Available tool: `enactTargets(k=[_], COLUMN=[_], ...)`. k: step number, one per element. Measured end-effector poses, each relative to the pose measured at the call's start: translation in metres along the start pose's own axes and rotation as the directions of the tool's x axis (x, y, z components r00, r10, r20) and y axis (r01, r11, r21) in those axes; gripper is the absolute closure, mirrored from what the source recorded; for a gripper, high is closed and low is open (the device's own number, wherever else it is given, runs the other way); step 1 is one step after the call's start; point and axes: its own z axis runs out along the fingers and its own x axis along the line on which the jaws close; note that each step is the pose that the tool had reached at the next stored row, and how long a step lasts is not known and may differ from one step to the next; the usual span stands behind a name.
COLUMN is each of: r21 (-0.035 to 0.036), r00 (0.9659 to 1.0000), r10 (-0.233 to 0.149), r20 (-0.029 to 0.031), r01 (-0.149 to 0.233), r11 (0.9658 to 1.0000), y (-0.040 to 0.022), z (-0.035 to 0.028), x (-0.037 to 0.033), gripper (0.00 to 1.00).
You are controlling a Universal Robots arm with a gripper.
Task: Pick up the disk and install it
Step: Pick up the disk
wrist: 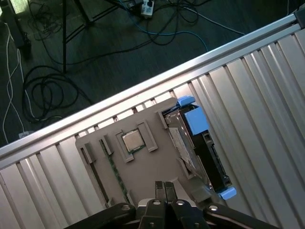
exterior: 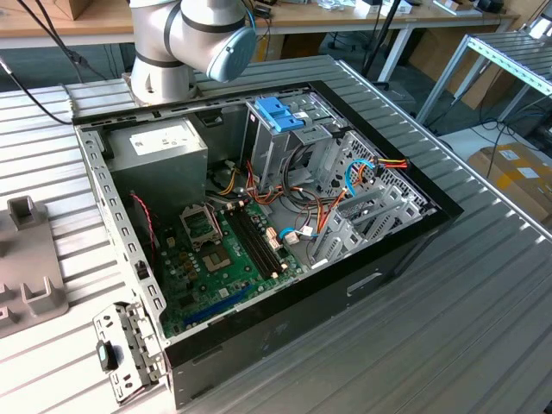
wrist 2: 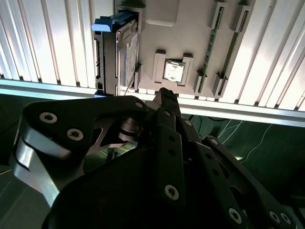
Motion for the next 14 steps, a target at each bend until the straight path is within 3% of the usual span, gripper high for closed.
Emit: enactTargets(k=[14], r21=[-0.0005], r00=[0.9998], r10=[-0.021], r20=[-0.0011], r01=[0.021], r11=[0.9998], y=[0.0000], z=[0.0000], x=[0.0000], gripper=[0.89])
